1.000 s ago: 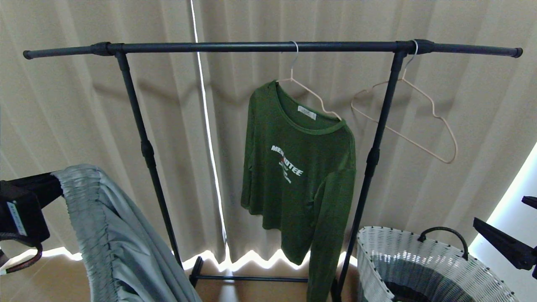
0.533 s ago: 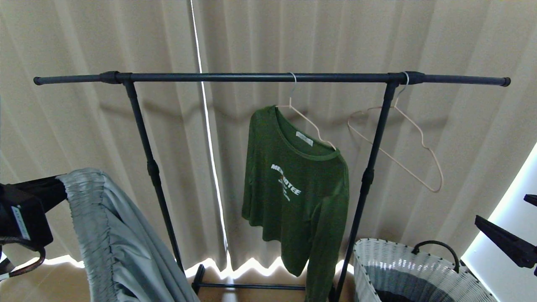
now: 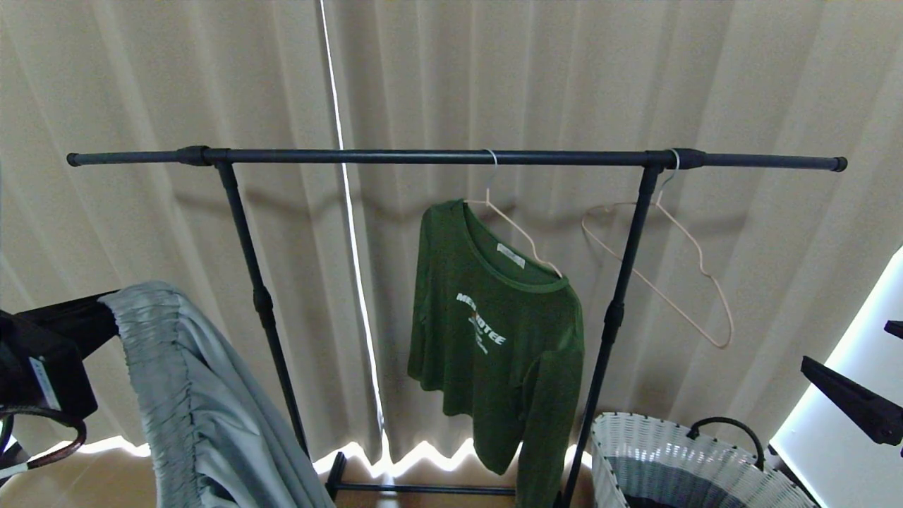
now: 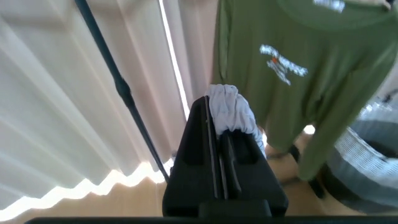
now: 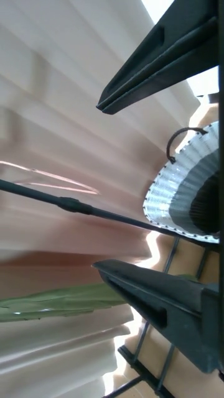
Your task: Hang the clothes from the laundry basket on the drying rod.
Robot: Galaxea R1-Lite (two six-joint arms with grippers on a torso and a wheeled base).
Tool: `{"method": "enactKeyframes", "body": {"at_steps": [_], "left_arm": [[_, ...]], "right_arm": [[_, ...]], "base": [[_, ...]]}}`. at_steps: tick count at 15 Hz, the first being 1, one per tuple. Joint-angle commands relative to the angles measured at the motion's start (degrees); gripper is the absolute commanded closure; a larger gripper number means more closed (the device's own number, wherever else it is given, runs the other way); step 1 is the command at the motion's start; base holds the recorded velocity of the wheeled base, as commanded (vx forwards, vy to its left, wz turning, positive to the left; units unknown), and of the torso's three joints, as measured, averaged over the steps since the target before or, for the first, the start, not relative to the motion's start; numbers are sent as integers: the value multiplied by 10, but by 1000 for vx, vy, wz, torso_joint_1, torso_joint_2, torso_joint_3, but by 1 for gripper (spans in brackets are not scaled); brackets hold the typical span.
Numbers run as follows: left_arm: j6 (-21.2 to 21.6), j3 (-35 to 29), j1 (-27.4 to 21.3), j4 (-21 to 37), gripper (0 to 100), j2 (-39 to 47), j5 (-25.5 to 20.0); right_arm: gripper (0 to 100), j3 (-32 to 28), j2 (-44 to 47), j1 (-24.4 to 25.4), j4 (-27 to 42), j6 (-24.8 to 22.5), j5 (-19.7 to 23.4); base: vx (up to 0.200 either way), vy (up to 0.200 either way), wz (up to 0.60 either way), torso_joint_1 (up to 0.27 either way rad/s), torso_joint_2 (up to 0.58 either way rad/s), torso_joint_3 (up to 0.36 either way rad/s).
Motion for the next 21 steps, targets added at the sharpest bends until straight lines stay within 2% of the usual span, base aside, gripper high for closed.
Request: {"method": "enactKeyframes", "body": {"at_steps": [1,4,6,8,12,13,15,16,18,21], "left_arm": [[3,16,0,-14,100,2,0],[4,38,0,-49,100,-8,0],[1,35,3,-54,100,-11,-4],[0,34,3,-53,100,-12,-4],[-3,39,-1,-51,100,-8,-16],[-3,40,0,-50,100,-9,-30],[-3,42,0,-47,100,-8,-33],[-3,44,0,-46,100,-7,-34],[-5,47,0,-47,100,-5,-35],[-8,49,0,-47,100,-6,-45]], "right_arm": [[0,-7,1,0,1,1,1],[0,-25,-1,0,1,40,3],[0,-42,-4,0,9,92,3],[0,-78,9,-2,42,93,0],[0,-213,12,-20,308,88,0],[0,-231,21,-19,345,79,0],[0,-237,42,-19,354,51,-5],[0,-242,60,-18,352,37,-24],[0,-251,81,-15,350,35,-41],[0,-263,105,-8,350,35,-41]], "base": [[0,0,0,0,0,0],[0,0,0,0,0,0],[0,0,0,0,0,0],[0,0,0,0,0,0],[0,0,0,0,0,0],[0,0,0,0,0,0],[0,0,0,0,0,0],[200,0,0,2,2,-2],[200,0,0,-2,-2,0],[200,0,0,2,1,-1]]}}
